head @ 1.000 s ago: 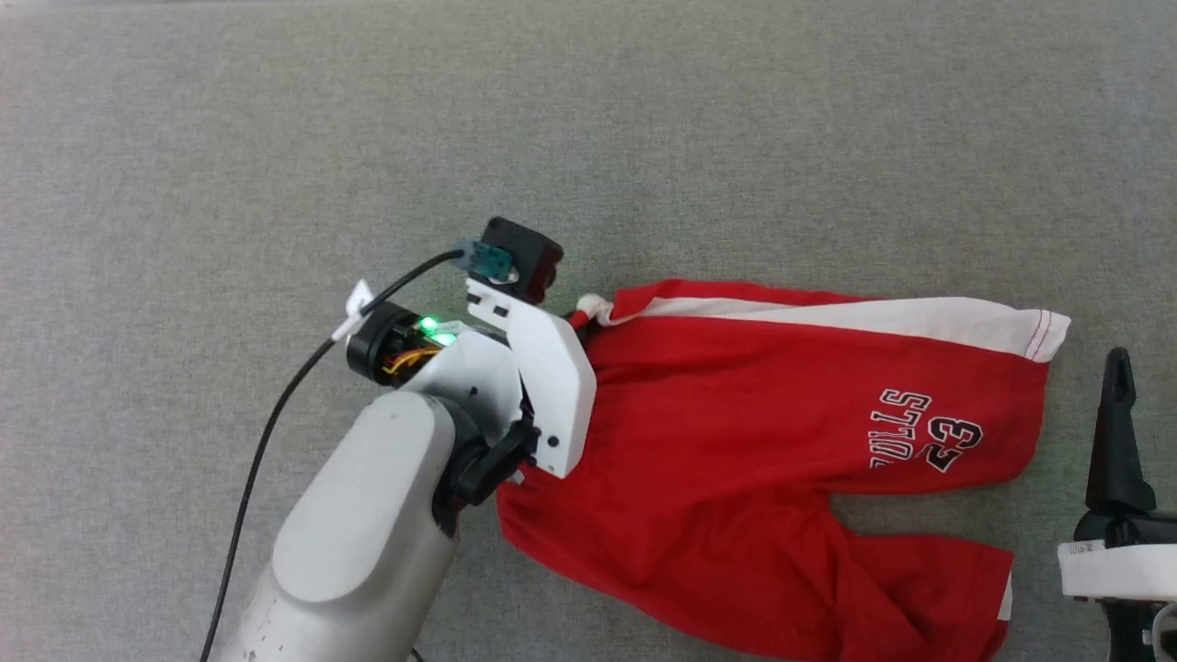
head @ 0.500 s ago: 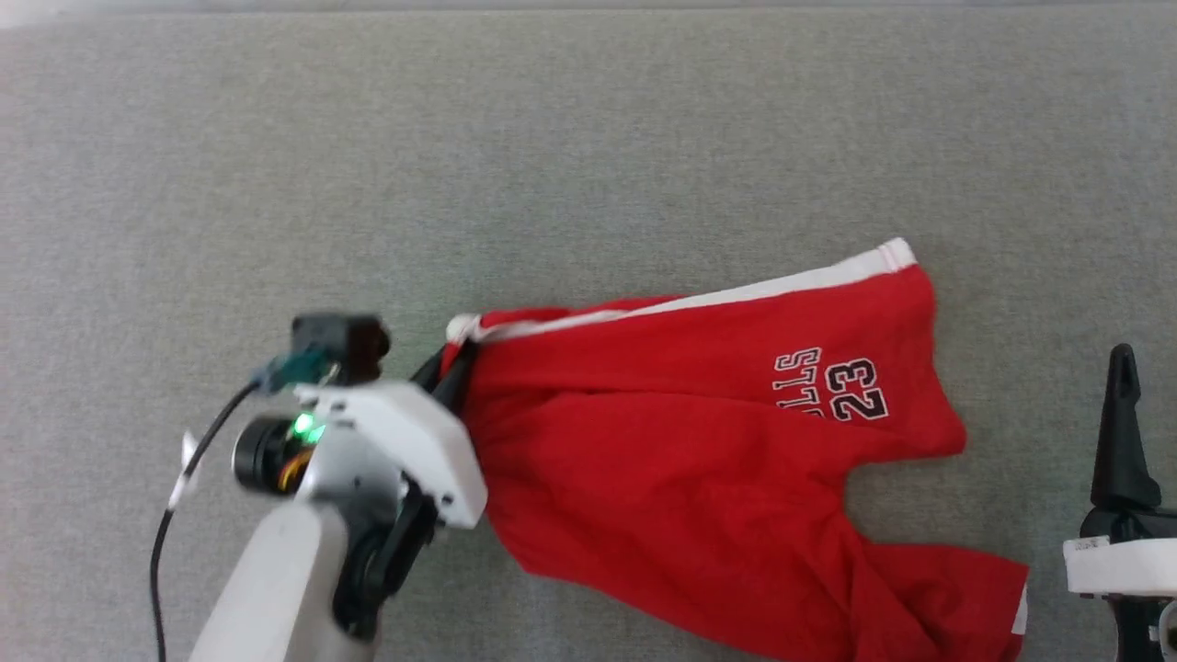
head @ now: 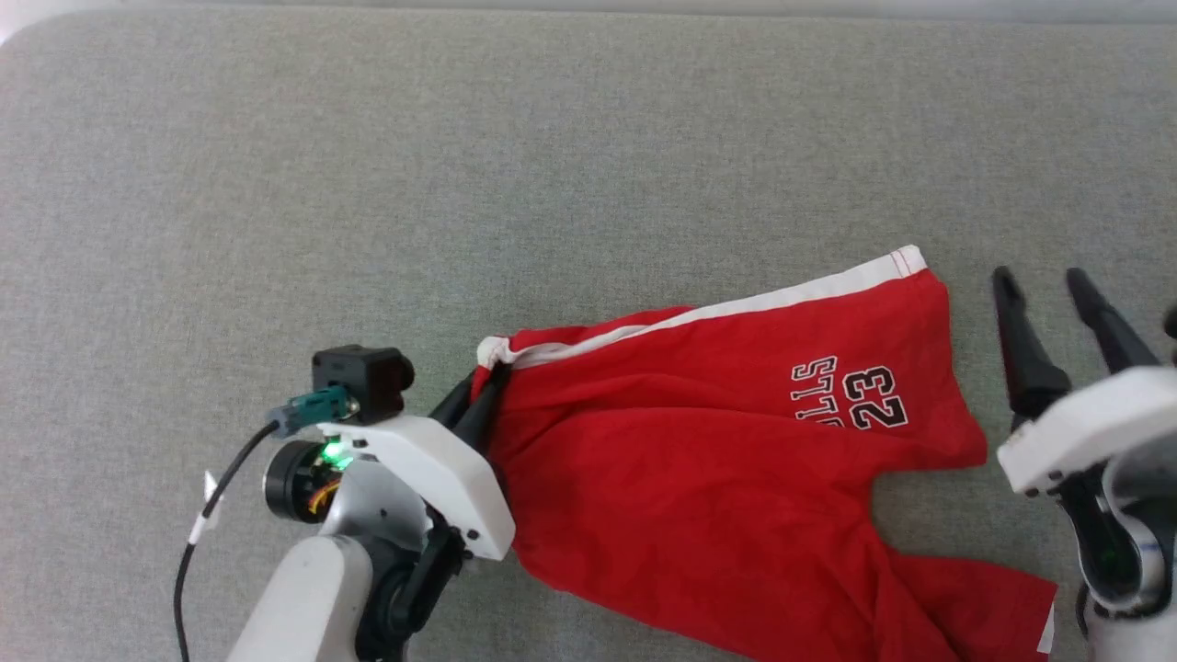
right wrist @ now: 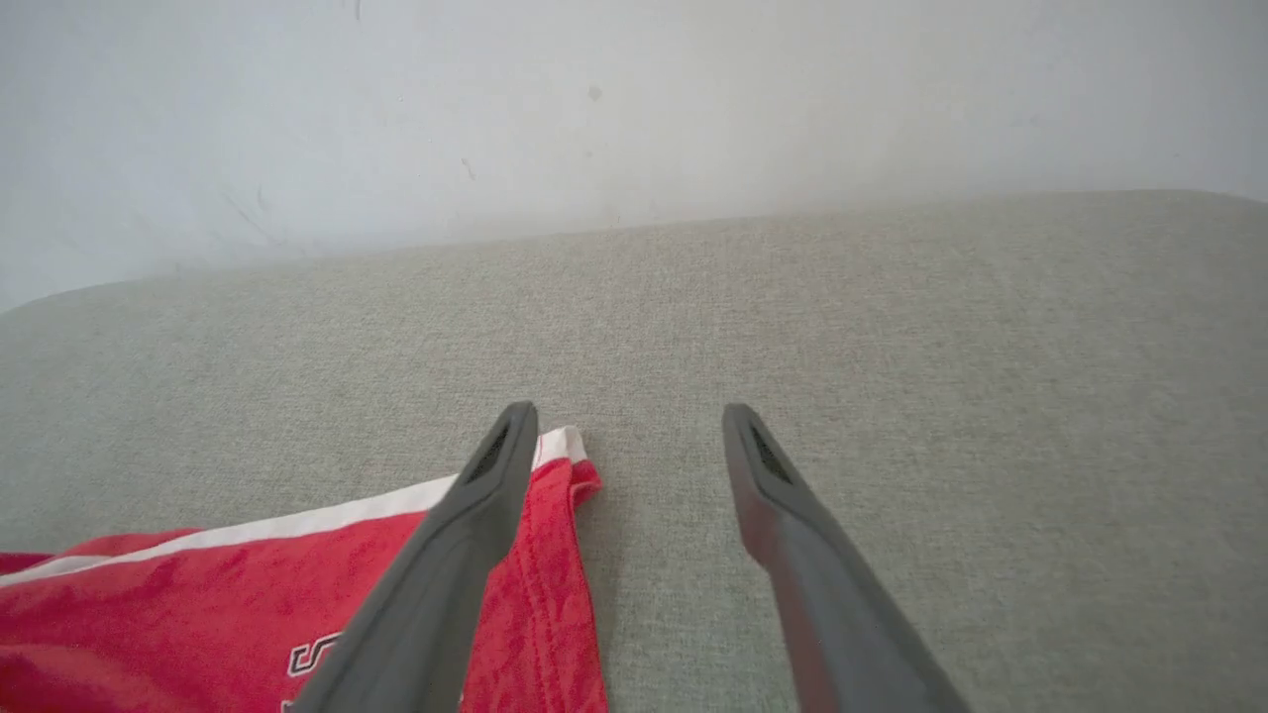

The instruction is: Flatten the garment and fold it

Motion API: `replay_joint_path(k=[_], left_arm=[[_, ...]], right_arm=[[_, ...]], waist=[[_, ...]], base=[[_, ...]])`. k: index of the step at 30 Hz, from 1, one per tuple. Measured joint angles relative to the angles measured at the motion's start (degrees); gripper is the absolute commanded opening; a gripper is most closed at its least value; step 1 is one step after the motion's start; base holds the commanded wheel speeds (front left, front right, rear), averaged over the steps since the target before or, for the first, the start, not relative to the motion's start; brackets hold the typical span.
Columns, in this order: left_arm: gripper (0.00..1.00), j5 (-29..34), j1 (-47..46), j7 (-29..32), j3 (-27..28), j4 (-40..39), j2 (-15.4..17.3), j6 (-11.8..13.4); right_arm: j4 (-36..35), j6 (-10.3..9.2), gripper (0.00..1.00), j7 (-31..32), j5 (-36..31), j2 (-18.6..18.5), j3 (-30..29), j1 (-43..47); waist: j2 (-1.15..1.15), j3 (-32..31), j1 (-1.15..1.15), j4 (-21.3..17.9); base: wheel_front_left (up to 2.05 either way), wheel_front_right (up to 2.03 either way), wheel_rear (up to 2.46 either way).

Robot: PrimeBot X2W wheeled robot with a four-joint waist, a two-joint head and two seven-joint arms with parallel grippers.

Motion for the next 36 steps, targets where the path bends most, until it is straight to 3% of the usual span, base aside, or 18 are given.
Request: replay_joint_path(k=[3, 9, 18, 25, 26, 27, 28, 29, 32, 36], left_arm=[[0.0, 0.15, -0.51, 0.0, -0.74, 0.44, -0.34, -0.1], [0.0, 0.16, -2.42, -0.26, -1.78, 1.29, -0.91, -0.9], [0.0, 0.35, -5.3, -0.74, -3.12, 2.27, -1.63, -1.83], [0.0, 0.34, -6.52, -1.19, -3.61, 3.75, -2.25, -2.02], [0.0, 0.33, -6.77, -1.24, -3.66, 3.93, -2.31, -2.03], [0.0, 0.33, -7.03, -1.26, -3.65, 4.1, -2.36, -2.03], [0.0, 0.32, -7.21, -1.4, -3.65, 4.25, -2.4, -2.03], [0.0, 0.29, -7.3, -1.49, -3.65, 4.42, -2.43, -2.03], [0.0, 0.08, -7.43, -1.59, -3.6, 4.92, -2.46, -2.03], [0.0, -0.43, -7.48, -2.01, -3.08, 5.32, -2.46, -2.03]], right_arm=[[2.04, 0.0, 1.0, 6.71, 0.4, -0.03, 0.74, -2.72], [6.89, 0.0, 1.0, 13.79, -1.24, 0.01, 1.36, -8.12], [13.86, -0.01, 1.0, 19.45, -2.74, -0.01, 0.55, -13.77], [14.69, -0.02, 1.0, 26.97, -1.48, -0.88, 1.98, -15.83], [14.47, -0.02, 0.73, 28.42, -0.96, -0.99, 2.08, -15.99], [14.29, -0.02, 0.39, 29.62, -0.25, -1.04, 2.0, -16.11], [14.04, -0.02, 0.14, 30.73, -0.02, -1.14, 2.07, -16.16], [13.76, -0.02, 0.0, 31.64, 0.01, -1.12, 2.12, -16.16], [13.12, -0.01, 0.0, 32.89, 0.59, -0.63, 2.31, -16.1], [13.04, -0.01, 0.0, 30.16, 0.53, -0.26, 2.01, -15.84]], waist=[[0.0, 0.19, 0.0, 0.24], [0.0, 1.25, 0.0, 0.84], [0.0, 3.73, 0.01, 2.48], [0.0, 4.86, 0.0, 3.87], [0.0, 4.89, 0.0, 4.0], [0.0, 4.88, 0.0, 4.08], [0.0, 4.86, 0.0, 4.12], [0.0, 4.82, 0.0, 4.14], [0.0, 4.59, 0.01, 4.1], [0.0, 3.87, 0.01, 3.85]], base=[[0.0, 0.0, 0.0], [0.0, 0.0, 0.0], [0.0, 0.0, 0.0], [0.0, 0.0, 0.0], [0.0, 0.0, 0.0], [0.0, 0.0, 0.0], [0.0, 0.0, 0.0], [0.0, 0.0, 0.0], [0.0, 0.0, 0.0], [0.0, 0.0, 0.0]])
